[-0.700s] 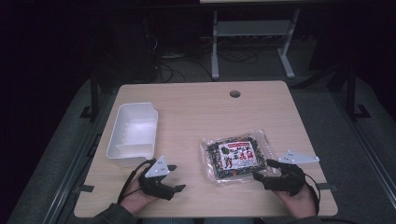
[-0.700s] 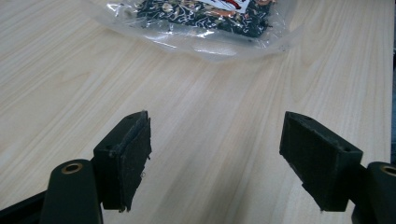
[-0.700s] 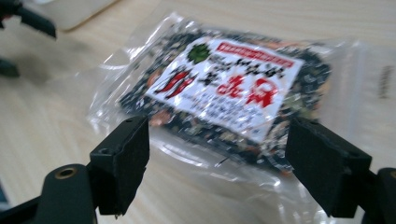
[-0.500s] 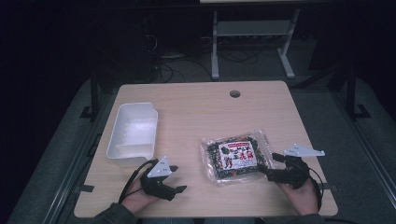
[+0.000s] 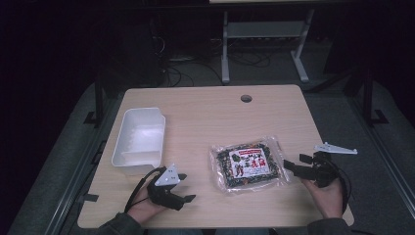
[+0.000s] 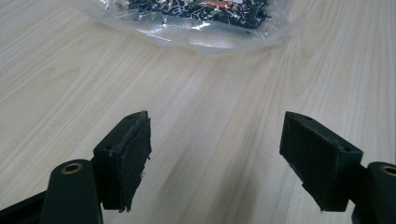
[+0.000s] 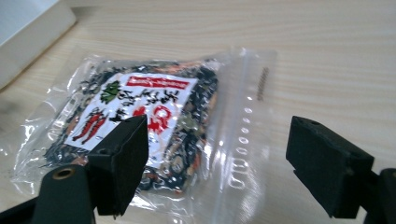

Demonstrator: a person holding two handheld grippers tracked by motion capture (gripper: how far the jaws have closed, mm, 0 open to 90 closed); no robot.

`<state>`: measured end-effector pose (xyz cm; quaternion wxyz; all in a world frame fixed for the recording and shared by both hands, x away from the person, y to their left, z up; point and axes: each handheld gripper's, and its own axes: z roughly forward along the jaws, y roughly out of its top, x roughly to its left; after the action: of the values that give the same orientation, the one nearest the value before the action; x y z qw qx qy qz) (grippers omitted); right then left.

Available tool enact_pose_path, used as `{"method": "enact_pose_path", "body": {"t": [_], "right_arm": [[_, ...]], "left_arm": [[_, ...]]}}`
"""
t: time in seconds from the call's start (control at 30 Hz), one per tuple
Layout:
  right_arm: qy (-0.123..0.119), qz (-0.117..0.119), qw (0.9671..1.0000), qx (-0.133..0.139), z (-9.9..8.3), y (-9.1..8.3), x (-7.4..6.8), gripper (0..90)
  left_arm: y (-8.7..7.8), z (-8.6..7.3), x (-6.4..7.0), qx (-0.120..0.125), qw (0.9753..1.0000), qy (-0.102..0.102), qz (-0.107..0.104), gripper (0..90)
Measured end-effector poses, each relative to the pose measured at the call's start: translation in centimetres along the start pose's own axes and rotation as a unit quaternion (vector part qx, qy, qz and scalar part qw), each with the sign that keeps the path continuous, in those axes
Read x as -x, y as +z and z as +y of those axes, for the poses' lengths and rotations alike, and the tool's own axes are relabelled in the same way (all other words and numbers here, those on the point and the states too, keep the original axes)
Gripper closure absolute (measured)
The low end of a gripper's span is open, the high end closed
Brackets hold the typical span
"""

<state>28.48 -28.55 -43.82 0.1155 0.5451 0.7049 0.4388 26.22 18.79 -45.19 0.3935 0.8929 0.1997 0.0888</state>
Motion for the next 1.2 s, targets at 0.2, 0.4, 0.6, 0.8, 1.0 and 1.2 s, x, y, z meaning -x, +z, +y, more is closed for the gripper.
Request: {"method": "enact_pose_path", "body": {"t": [0.2, 0.4, 0.6, 0.8, 1.0, 1.2], "right_arm": [[0.027, -0.022, 0.999, -0.027, -1.0, -0.2, 1.1, 25.2], [0.042, -0.02, 0.9977, -0.05, -2.4, -0.3, 1.3, 30.5], [0.047, -0.018, 0.9962, -0.072, -3.0, -0.4, 0.7, 39.2], [0.059, 0.001, 0.9953, -0.077, -3.3, -0.1, 1.1, 50.4], [0.062, 0.018, 0.9946, -0.081, -3.4, 0.1, 1.2, 65.9], [0.07, 0.035, 0.9942, -0.074, -3.4, 0.1, 1.6, 82.0]], "left_arm": [[0.0, 0.0, 0.0, -0.001, 1.0, 0.001, -0.002, 24.3], [-0.1, 0.0, 0.0, -0.001, 1.0, 0.001, -0.003, 24.3], [-0.1, 0.0, 0.0, -0.001, 1.0, 0.002, -0.004, 24.3], [-0.1, 0.0, 0.0, -0.001, 1.0, 0.001, -0.004, 24.3], [0.0, 0.0, 0.1, -0.002, 1.0, 0.002, -0.005, 24.3], [0.2, 0.1, -0.1, -0.001, 1.0, -0.002, -0.006, 24.4]]}}
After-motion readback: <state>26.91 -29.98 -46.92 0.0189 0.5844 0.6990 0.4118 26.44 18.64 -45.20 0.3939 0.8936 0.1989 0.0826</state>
